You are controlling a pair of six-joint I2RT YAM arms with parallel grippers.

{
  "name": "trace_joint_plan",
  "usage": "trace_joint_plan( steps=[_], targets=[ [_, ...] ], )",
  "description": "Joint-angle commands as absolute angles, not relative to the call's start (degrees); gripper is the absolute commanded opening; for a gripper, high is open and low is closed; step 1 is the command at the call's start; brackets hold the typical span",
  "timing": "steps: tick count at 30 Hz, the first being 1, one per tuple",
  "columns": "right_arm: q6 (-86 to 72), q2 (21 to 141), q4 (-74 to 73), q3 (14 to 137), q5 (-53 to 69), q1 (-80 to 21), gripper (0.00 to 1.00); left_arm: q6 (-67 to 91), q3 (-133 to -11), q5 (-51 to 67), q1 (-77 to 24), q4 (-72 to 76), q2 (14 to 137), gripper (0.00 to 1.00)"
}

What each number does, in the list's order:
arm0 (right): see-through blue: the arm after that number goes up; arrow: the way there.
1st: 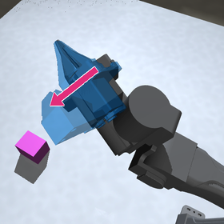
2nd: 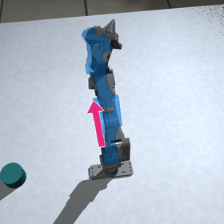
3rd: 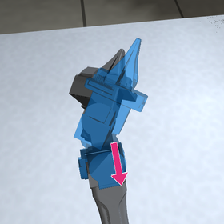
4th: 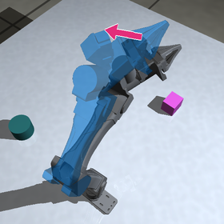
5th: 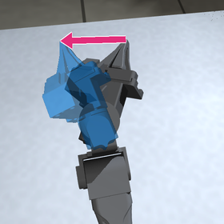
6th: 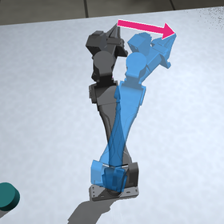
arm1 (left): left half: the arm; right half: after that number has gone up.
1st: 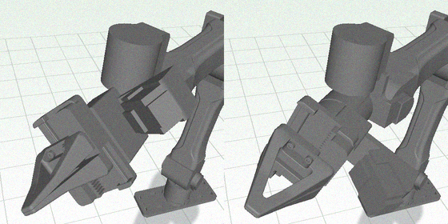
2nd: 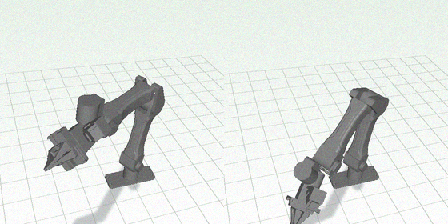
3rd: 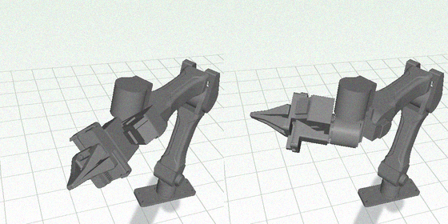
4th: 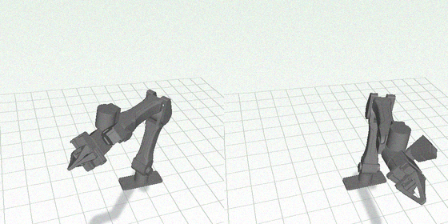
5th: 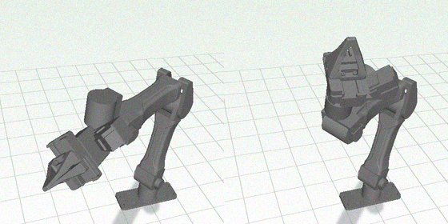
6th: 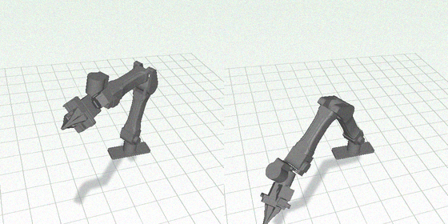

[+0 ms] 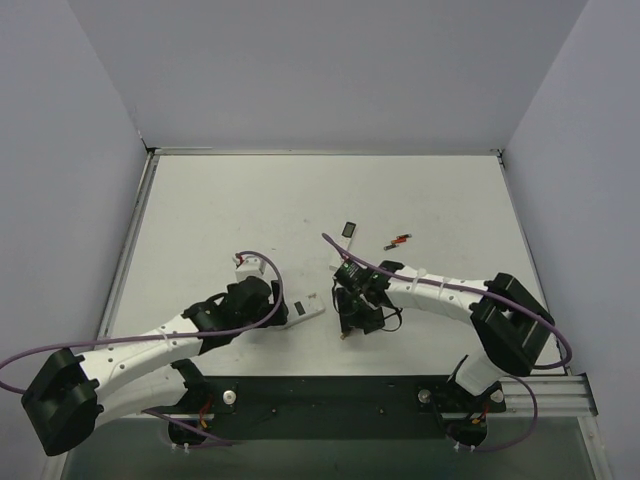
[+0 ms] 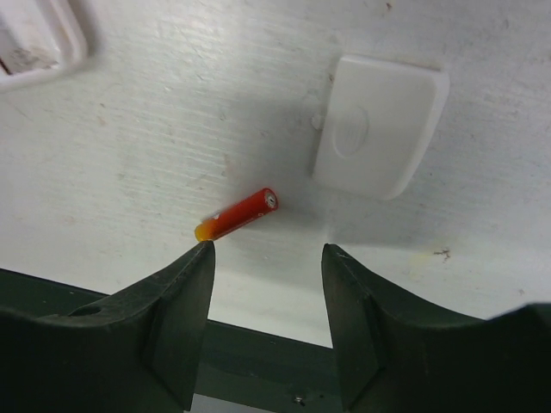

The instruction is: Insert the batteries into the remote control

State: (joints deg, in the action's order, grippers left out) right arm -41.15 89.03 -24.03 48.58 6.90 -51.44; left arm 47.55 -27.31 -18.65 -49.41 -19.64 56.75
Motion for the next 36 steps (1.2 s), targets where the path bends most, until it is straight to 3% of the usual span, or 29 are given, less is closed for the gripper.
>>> trace_joint_plan(
  steps=[1,13,19,36],
  targets=[
    [-42.6,90.9,-25.2,51.6,7.5,-51.6,0.47,39.5,-26.4,-18.7,-49.7,-13.7,56.2,0.84],
    [-43.9,94.6,-23.7,53.8,8.0,-51.1,0.40,29.6,-29.1,-13.3,-49.7,-10.1,61.4,0.85],
    [-44.6,90.1,-22.9,53.5,2.9,-51.4,0.40,26.7,-29.4,-9.0,-49.7,-8.9,62.5,0.85],
    [-49.1,93.1,-18.5,58.0,-0.8,-51.4,0.40,27.3,-28.1,-11.1,-49.7,-5.5,66.1,0.85]
  ],
)
